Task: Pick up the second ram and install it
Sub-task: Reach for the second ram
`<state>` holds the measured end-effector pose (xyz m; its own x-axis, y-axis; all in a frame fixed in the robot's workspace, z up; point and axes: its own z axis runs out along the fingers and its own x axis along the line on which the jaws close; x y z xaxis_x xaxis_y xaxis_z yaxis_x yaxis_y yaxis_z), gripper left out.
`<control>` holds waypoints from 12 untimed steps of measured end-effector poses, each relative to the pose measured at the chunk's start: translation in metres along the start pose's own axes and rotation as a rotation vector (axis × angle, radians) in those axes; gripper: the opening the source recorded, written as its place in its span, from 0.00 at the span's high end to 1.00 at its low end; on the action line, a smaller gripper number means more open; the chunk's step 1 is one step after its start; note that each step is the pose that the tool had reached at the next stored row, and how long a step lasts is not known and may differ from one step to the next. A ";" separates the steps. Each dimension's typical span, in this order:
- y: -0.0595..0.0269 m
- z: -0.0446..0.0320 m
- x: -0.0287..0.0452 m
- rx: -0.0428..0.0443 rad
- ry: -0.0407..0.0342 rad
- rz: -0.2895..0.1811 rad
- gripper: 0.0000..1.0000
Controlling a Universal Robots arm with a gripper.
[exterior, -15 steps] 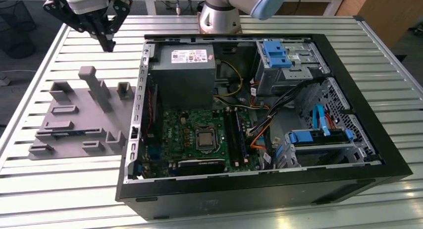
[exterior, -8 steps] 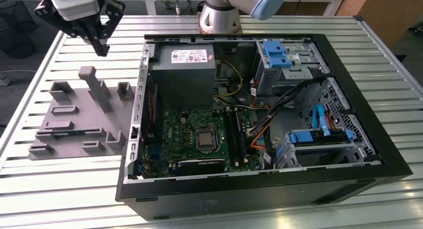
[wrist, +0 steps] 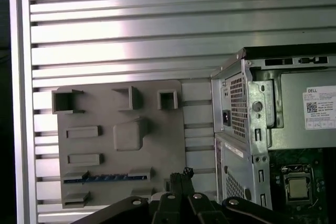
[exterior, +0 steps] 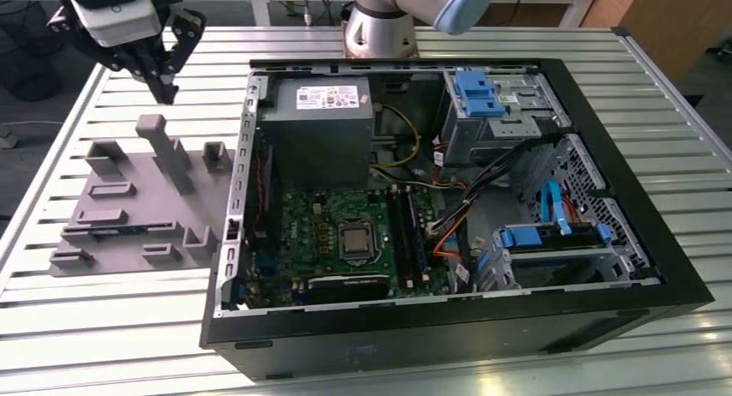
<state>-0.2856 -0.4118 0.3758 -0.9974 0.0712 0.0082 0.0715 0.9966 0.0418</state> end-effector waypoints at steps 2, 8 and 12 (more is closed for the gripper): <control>-0.0006 0.0010 0.0011 -0.0001 0.0006 -0.019 0.89; -0.0023 0.0027 0.0168 0.0003 0.0018 -0.042 0.89; -0.0039 0.0034 0.0341 0.0003 0.0018 -0.042 0.89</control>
<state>-0.3199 -0.4131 0.3725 -0.9995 0.0290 0.0082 0.0293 0.9987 0.0418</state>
